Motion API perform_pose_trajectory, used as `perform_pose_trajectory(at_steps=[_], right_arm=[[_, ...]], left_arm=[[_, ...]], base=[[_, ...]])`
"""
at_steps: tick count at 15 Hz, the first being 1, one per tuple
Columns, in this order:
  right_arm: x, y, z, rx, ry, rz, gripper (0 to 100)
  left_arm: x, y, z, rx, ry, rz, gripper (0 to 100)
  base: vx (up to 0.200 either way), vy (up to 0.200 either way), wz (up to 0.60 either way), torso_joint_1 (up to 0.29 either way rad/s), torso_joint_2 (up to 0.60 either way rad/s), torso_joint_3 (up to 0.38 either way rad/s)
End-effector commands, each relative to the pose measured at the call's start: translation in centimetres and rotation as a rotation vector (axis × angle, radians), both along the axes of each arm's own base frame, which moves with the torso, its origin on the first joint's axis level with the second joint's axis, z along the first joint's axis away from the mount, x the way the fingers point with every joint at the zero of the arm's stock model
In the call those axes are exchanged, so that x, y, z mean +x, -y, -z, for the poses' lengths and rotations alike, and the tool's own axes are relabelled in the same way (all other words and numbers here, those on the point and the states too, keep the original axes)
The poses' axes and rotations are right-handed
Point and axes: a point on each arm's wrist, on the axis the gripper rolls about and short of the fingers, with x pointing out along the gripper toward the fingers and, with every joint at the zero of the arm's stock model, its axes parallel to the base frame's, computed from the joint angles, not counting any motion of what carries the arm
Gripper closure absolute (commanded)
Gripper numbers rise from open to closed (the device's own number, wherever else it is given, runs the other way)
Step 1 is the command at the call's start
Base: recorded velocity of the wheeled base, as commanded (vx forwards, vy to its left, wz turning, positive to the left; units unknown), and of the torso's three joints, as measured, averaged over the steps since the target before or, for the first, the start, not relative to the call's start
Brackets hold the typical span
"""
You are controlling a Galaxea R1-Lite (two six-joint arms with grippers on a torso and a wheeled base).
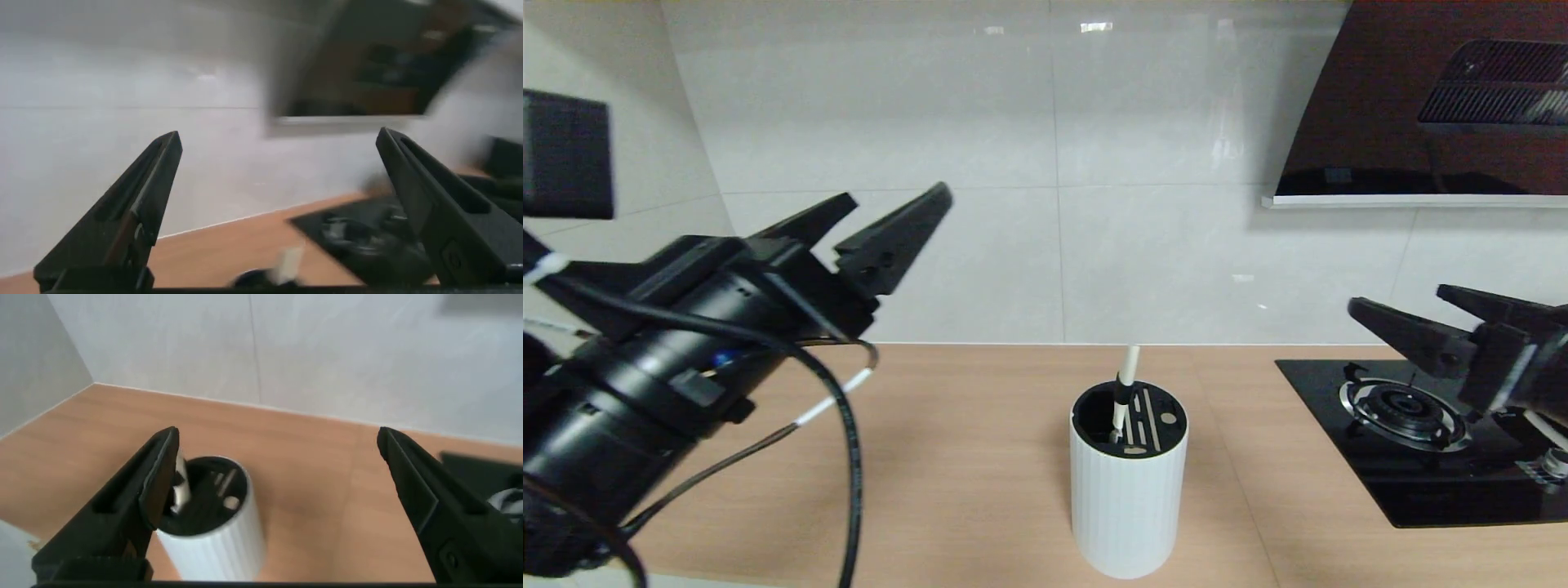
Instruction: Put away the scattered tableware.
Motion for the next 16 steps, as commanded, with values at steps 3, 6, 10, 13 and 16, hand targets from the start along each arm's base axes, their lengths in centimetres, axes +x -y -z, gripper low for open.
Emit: perform_pose_trajectory(at_steps=[3, 6, 10, 13, 16], right_arm=[[-10.2, 6.6, 3.9, 0.035, 0.169, 0.174, 0], [-16.2, 8.4, 5.7, 0.042, 0.253, 0.312, 0], [-19.4, 8.8, 6.3, 0.045, 0.286, 0.516, 0], [-19.8, 8.0, 7.4, -0.009, 0.290, 0.568, 0], [-19.2, 8.0, 8.7, -0.038, 0.234, 0.554, 0]], left_arm=[[-11.7, -9.3, 0.5, -0.012, 0.065, -0.138, 0], [-20.5, -12.9, 3.4, 0.053, 0.011, -0.068, 0], [-25.5, -14.0, 6.8, 0.079, 0.038, -0.149, 0], [-25.4, -14.2, 6.9, 0.064, 0.019, -0.232, 0], [-24.7, -13.6, 4.4, 0.101, -0.011, -0.276, 0]], base=[[0.000, 0.000, 0.00, 0.000, 0.00, 0.000], [0.000, 0.000, 0.00, 0.000, 0.00, 0.000], [0.000, 0.000, 0.00, 0.000, 0.00, 0.000], [0.000, 0.000, 0.00, 0.000, 0.00, 0.000], [0.000, 0.000, 0.00, 0.000, 0.00, 0.000]])
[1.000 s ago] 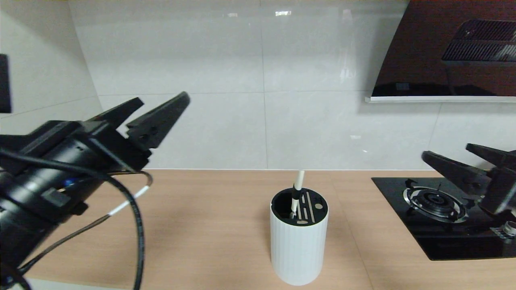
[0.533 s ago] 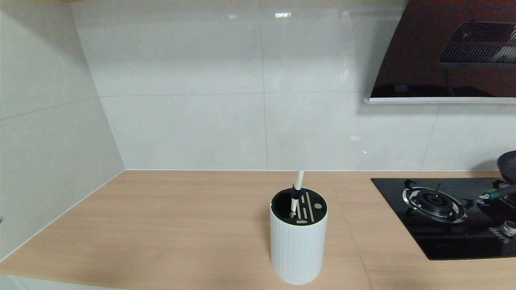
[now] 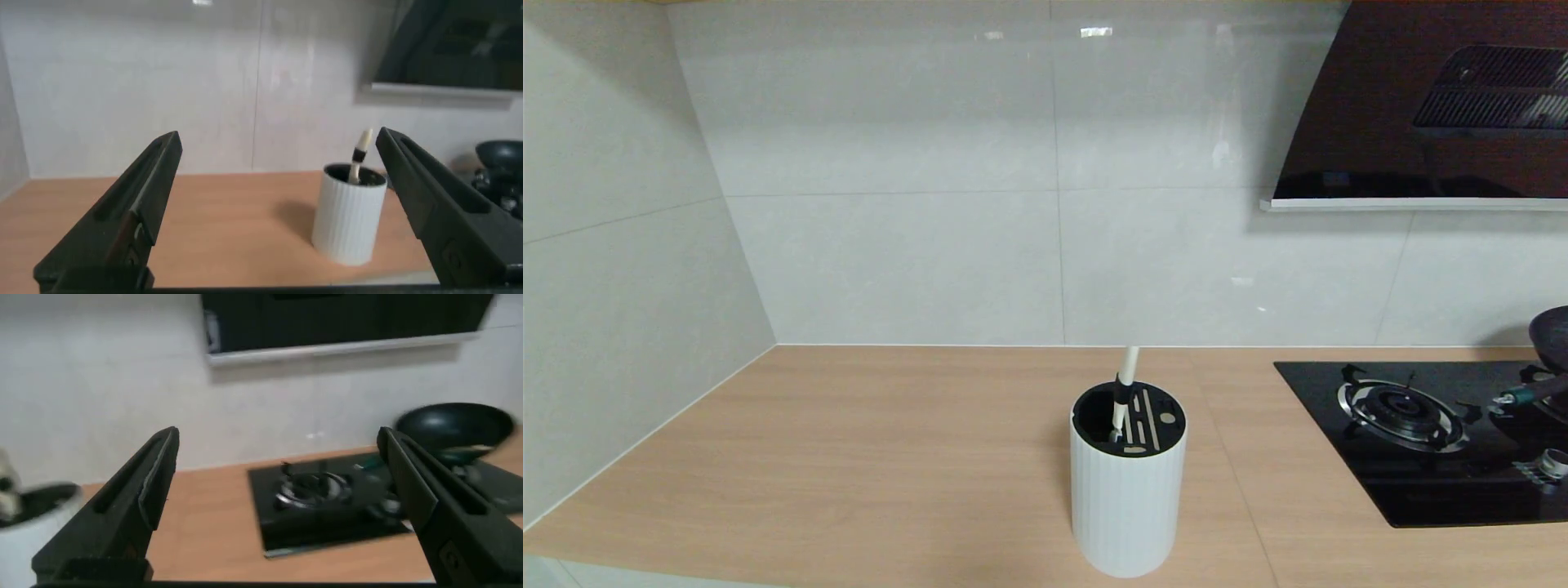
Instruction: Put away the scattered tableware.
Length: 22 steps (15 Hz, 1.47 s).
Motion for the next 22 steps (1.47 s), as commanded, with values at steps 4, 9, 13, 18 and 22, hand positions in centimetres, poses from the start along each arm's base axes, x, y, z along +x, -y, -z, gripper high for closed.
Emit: perform_pose_trajectory(at_steps=[4, 9, 13, 18, 22], right_arm=[[1.1, 0.0, 3.1, -0.016, -0.081, 0.012, 0], [2.3, 0.1, 6.7, 0.014, -0.102, 0.015, 0], [2.4, 0.1, 7.6, 0.018, -0.185, -0.007, 0], [2.4, -0.3, 8.0, 0.006, -0.232, -0.188, 0], [2.4, -0.3, 8.0, 0.009, -0.232, -0.188, 0]], left_arm=[[0.8, 1.6, -0.4, 0.045, -0.052, -0.144, 0], [4.9, 2.3, 8.6, 0.115, -0.194, -0.379, 0], [6.0, 2.5, 11.7, 0.156, -0.283, -0.286, 0], [6.0, 2.6, 11.8, 0.171, -0.285, -0.253, 0], [6.0, 2.6, 11.8, 0.171, -0.285, -0.253, 0]], base=[[0.000, 0.000, 0.00, 0.000, 0.00, 0.000], [0.000, 0.000, 0.00, 0.000, 0.00, 0.000], [0.000, 0.000, 0.00, 0.000, 0.00, 0.000], [0.000, 0.000, 0.00, 0.000, 0.00, 0.000], [0.000, 0.000, 0.00, 0.000, 0.00, 0.000]])
